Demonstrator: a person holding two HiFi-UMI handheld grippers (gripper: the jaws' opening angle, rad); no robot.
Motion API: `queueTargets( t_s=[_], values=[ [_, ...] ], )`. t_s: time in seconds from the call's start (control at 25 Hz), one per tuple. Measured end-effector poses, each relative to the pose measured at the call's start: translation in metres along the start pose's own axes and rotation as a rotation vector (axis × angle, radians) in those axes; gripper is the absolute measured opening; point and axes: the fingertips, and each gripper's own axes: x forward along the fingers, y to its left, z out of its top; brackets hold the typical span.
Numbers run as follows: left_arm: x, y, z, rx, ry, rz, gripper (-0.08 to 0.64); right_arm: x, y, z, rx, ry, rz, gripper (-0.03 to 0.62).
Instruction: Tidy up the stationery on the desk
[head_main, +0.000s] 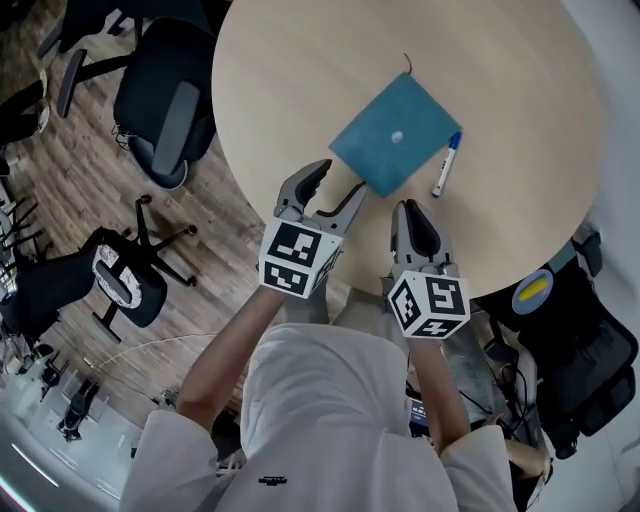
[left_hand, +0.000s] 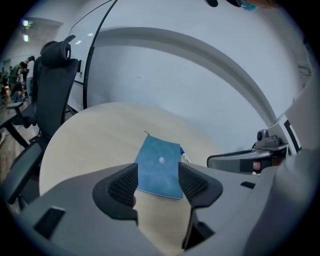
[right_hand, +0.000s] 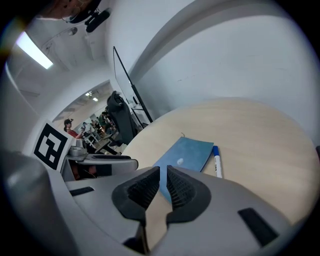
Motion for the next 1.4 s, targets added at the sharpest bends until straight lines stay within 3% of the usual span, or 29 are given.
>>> queueTargets(
  t_s=[0.4, 0.56, 0.92, 1.4],
  values=[
    [0.037, 0.017, -0.022, -0.005, 0.034, -0.007, 0.272, 0.034, -0.02, -0.018, 0.058, 0.013, -0.027, 0.043],
    [0.052, 0.026, -0.03, -0.005, 0.049, -0.005, 0.281, 0.045, -0.028, -0.028, 0.08, 0.029, -0.028, 0.106],
    [0.078, 0.048, -0.039, 0.022, 0.081, 0.008, 0.281, 0.074, -0.052, -0.047, 0.094, 0.073, -0.071, 0.11],
    [0.094, 0.044, -0.044, 0.022, 0.105, -0.016, 0.281, 0.087, -0.071, -0.058, 0.114, 0.103, -0.114, 0.135]
  ],
)
